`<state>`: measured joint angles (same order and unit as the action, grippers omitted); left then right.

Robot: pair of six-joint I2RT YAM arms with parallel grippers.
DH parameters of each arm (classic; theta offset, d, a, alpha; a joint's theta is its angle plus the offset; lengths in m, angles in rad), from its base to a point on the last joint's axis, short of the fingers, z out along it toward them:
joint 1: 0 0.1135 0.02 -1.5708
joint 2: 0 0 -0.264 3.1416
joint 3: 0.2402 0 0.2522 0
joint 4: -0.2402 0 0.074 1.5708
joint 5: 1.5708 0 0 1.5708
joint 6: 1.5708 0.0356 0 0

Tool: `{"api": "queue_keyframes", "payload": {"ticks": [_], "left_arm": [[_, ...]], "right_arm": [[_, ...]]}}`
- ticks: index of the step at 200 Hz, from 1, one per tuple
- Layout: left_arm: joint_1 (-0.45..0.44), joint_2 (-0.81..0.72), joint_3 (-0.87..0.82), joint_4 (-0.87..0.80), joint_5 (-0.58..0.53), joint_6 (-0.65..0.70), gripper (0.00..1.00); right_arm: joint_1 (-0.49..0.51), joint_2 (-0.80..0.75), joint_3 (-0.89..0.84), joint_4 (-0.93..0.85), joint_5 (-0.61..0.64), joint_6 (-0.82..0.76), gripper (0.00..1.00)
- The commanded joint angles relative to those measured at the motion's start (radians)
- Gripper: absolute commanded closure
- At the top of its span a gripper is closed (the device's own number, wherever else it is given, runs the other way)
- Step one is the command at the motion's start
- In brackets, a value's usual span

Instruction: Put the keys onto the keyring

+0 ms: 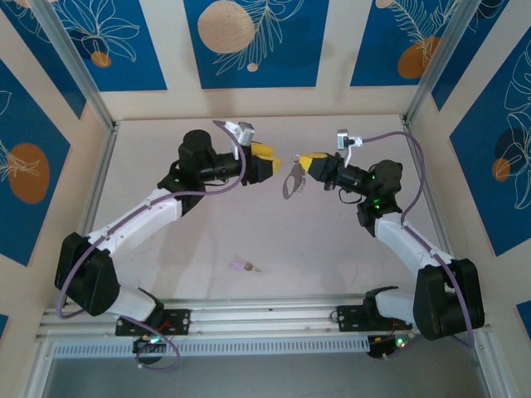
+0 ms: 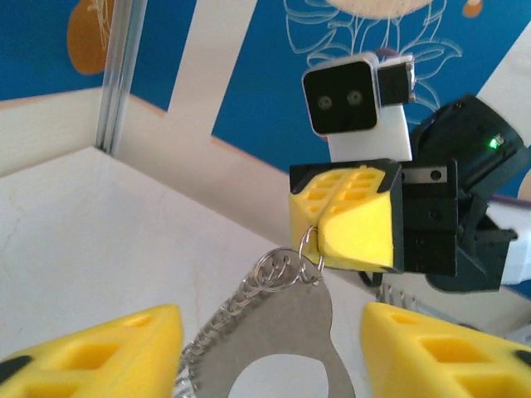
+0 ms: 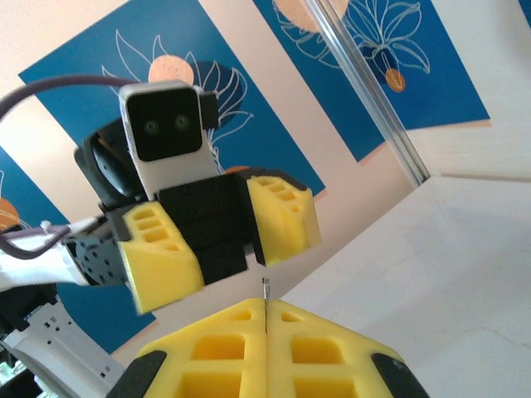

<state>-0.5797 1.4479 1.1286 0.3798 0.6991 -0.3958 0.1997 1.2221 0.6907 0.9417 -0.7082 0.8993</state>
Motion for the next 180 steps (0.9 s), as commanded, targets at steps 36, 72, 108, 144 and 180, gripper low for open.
{"api": "queue_keyframes", "payload": {"ticks": [36, 72, 108, 144, 180], "left_arm": [[-0.002, 0.132, -0.012, 0.512, 0.086, -0.317, 0.6], [-0.016, 0.216, 0.037, 0.596, 0.109, -0.386, 0.66], [-0.03, 0.26, 0.06, 0.638, 0.109, -0.409, 0.66], [-0.039, 0.273, 0.071, 0.633, 0.114, -0.41, 0.69], [-0.047, 0.273, 0.066, 0.628, 0.116, -0.405, 0.69]], "right_arm": [[0.007, 0.006, -0.013, 0.133, 0.072, 0.04, 1.0], [0.007, 0.026, -0.01, 0.14, 0.072, 0.039, 1.0], [-0.002, 0.047, -0.008, 0.15, 0.064, 0.042, 1.0], [-0.013, 0.066, -0.013, 0.178, 0.065, 0.057, 1.0], [-0.02, 0.07, -0.014, 0.19, 0.072, 0.07, 1.0]]}}
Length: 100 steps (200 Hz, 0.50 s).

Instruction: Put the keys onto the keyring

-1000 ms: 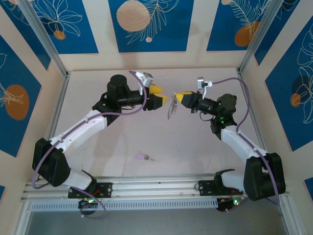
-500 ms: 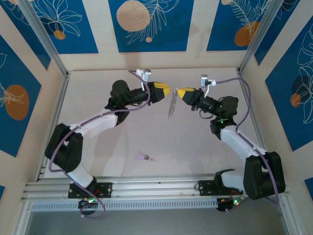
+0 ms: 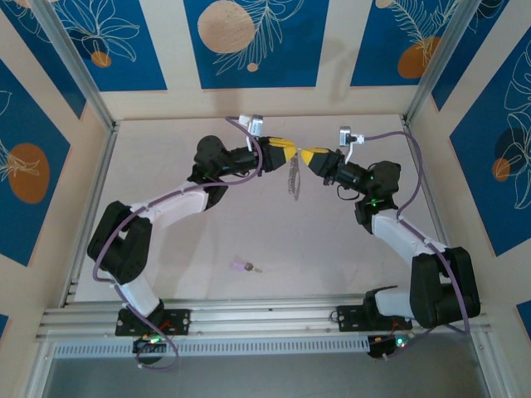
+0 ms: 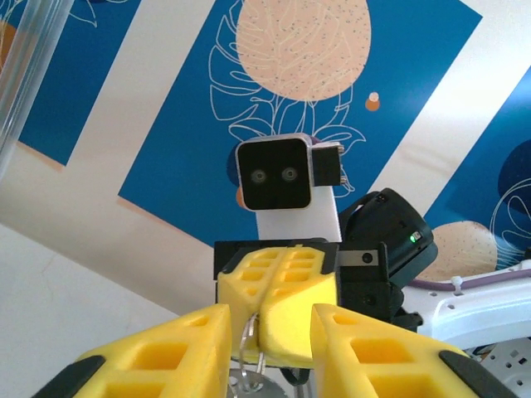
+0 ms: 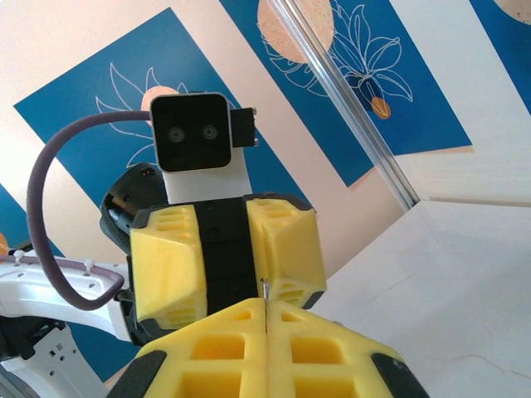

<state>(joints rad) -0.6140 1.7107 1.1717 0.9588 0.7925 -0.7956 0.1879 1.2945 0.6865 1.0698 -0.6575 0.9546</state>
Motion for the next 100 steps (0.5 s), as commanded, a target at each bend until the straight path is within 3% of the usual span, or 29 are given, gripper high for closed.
{"api": "queue_keyframes", "payload": {"ticks": [1, 100], "left_arm": [[-0.013, 0.01, 0.022, 0.049, 0.022, -0.005, 0.69], [-0.022, 0.032, 0.005, 0.062, -0.005, -0.005, 0.67]], "right_arm": [[-0.008, -0.002, -0.011, 0.061, 0.021, 0.015, 1.0], [-0.019, -0.012, -0.017, 0.073, 0.025, 0.03, 1.0]]}}
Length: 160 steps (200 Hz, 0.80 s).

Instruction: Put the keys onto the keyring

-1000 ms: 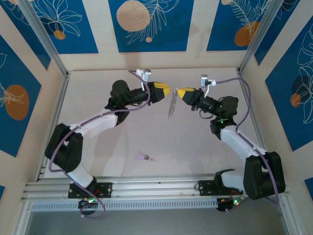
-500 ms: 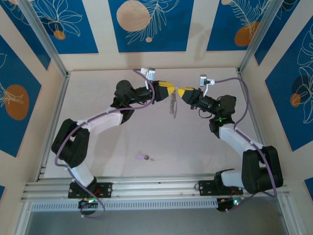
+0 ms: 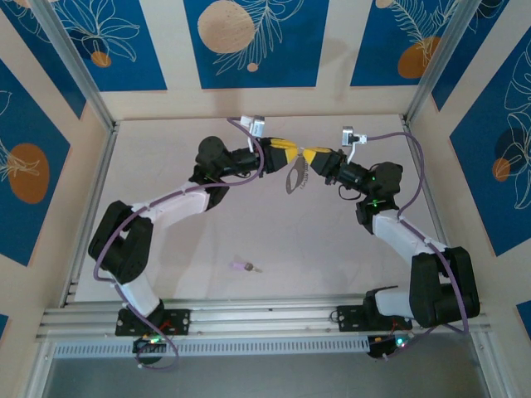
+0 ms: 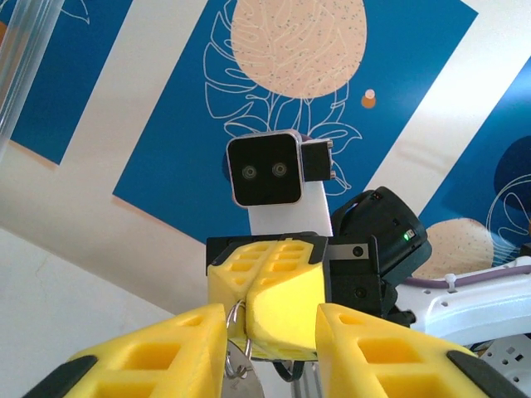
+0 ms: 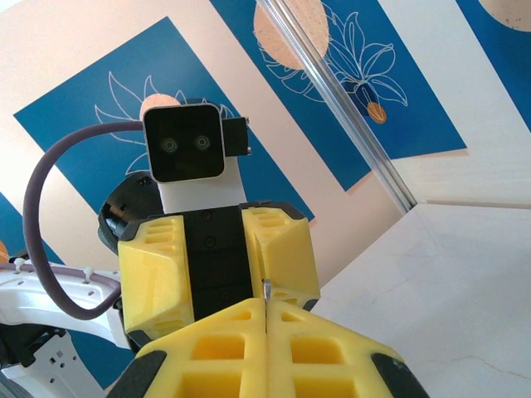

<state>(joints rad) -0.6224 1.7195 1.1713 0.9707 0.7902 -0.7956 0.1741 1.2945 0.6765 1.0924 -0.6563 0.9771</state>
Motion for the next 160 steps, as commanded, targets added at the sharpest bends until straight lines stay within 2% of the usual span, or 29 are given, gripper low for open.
{"api": "queue_keyframes", "payload": {"ticks": [1, 56, 119, 149, 160], "left_arm": [[-0.013, 0.023, 0.006, 0.05, -0.003, -0.005, 0.67], [-0.015, 0.045, 0.008, 0.054, -0.012, -0.004, 0.65], [-0.02, 0.062, 0.014, 0.081, -0.003, -0.021, 0.84], [-0.024, 0.066, 0.013, 0.096, 0.004, -0.027, 0.86], [-0.026, 0.068, 0.01, 0.104, 0.003, -0.031, 0.83]], "right_arm": [[-0.005, -0.012, -0.008, 0.051, 0.023, 0.009, 1.0], [-0.01, -0.017, -0.014, 0.054, 0.021, 0.009, 1.0], [-0.014, -0.01, -0.015, 0.056, 0.022, 0.012, 1.0], [-0.016, -0.01, -0.016, 0.057, 0.022, 0.011, 1.0], [-0.016, -0.009, -0.015, 0.056, 0.024, 0.012, 1.0]]}}
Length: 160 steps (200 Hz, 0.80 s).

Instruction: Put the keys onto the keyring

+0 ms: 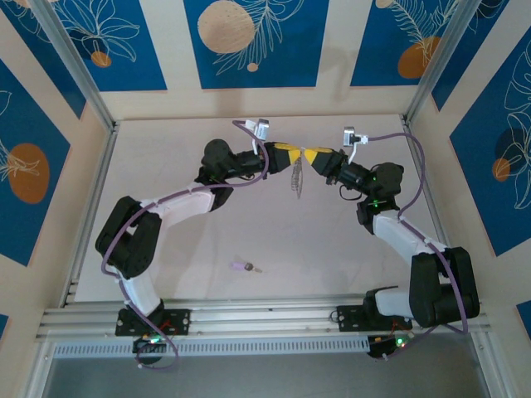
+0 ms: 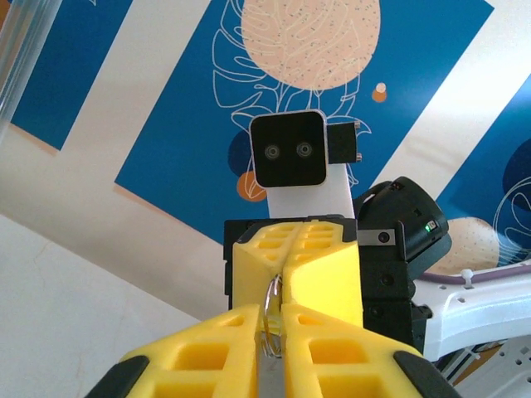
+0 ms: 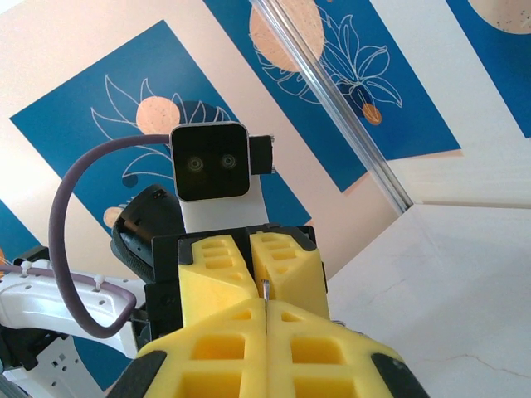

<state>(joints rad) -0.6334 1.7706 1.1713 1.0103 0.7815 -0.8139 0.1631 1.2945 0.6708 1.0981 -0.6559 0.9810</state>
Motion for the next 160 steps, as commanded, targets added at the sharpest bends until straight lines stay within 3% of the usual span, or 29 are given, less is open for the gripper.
{"api": "queue_keyframes", "payload": {"ticks": [1, 24, 92, 121, 160], "left_arm": [[-0.014, 0.016, 0.009, 0.065, 0.012, -0.014, 0.83], [-0.016, 0.019, -0.005, 0.091, 0.004, -0.025, 0.73], [-0.019, 0.042, -0.019, 0.17, -0.004, -0.067, 0.8], [-0.024, 0.053, -0.024, 0.191, -0.006, -0.08, 0.76], [-0.026, 0.062, -0.018, 0.202, -0.014, -0.084, 0.78]], "right_arm": [[-0.006, -0.008, -0.009, 0.05, 0.024, 0.008, 1.0], [-0.007, -0.005, -0.009, 0.05, 0.03, 0.008, 1.0], [-0.01, -0.003, -0.014, 0.055, 0.046, 0.015, 1.0], [-0.01, -0.004, -0.013, 0.056, 0.047, 0.017, 1.0], [-0.011, -0.004, -0.013, 0.056, 0.043, 0.016, 1.0]]}}
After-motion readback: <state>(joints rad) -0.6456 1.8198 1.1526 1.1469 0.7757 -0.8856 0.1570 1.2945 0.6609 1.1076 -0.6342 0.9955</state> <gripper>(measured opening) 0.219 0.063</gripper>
